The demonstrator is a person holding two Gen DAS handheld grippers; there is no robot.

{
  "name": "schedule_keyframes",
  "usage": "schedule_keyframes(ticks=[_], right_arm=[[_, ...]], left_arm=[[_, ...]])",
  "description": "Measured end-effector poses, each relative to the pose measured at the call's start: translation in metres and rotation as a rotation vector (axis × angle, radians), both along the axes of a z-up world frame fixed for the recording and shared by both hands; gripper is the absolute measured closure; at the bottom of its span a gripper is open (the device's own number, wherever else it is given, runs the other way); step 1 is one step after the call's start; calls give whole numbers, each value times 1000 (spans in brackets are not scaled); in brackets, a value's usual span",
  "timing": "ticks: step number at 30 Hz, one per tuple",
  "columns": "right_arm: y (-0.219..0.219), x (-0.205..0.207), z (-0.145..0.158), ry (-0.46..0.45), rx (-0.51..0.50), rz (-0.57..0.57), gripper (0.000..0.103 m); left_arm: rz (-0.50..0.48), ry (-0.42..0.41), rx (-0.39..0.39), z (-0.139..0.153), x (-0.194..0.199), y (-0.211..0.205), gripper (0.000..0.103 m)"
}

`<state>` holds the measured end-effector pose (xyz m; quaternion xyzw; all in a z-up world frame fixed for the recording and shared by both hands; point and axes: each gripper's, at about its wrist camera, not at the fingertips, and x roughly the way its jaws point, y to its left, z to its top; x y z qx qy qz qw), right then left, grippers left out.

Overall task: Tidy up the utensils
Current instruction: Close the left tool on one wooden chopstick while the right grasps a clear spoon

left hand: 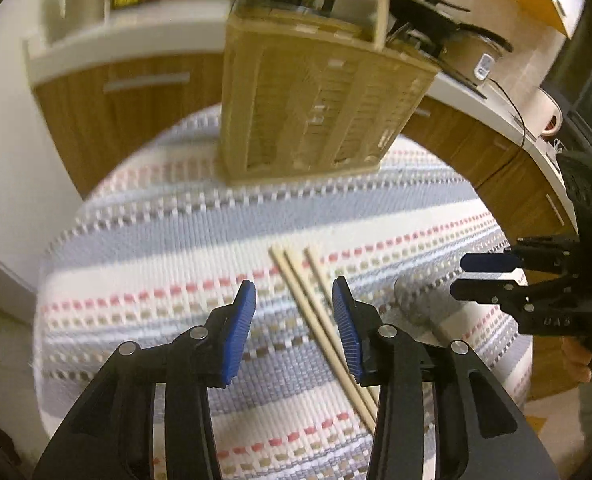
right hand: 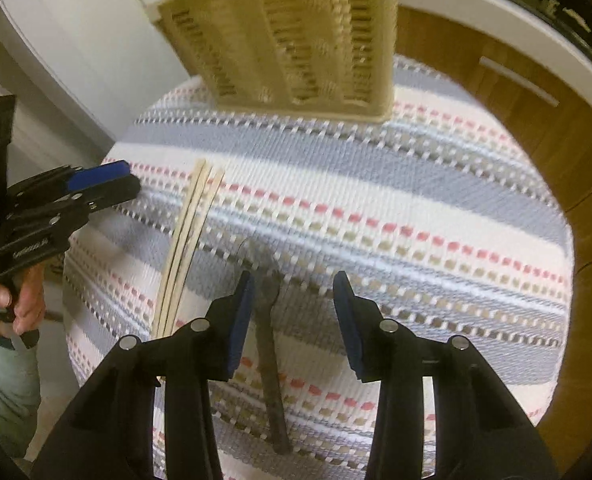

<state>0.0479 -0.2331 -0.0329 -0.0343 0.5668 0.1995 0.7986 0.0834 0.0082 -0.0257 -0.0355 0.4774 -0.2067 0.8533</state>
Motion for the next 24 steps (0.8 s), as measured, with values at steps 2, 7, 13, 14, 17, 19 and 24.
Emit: schedule_keyframes(ticks=[2, 7, 13, 14, 17, 19, 24], right_arm=[[2, 0, -3, 16, -3, 10, 65], [14, 2, -16, 55, -34, 34, 66], [22, 5, -30, 87, -52, 43, 66], [22, 5, -31, 86, -52, 44, 66], [21, 5, -31, 77, -50, 40, 66], [19, 6, -31, 77, -48, 37, 66], [12, 5, -31, 76, -45, 34, 66]], left_arm=[[-1, 22, 13, -8, 2, 1, 68], [-19, 49, 41, -18, 8, -5, 68], [-35, 53, 145, -29, 14, -26, 72], [-39, 56, 157, -32, 15, -30, 73], [-45, 65, 159, -35, 17, -36, 74], [-47, 68, 165, -37, 18, -41, 75], [-47, 52, 226, -41, 16, -59, 78]])
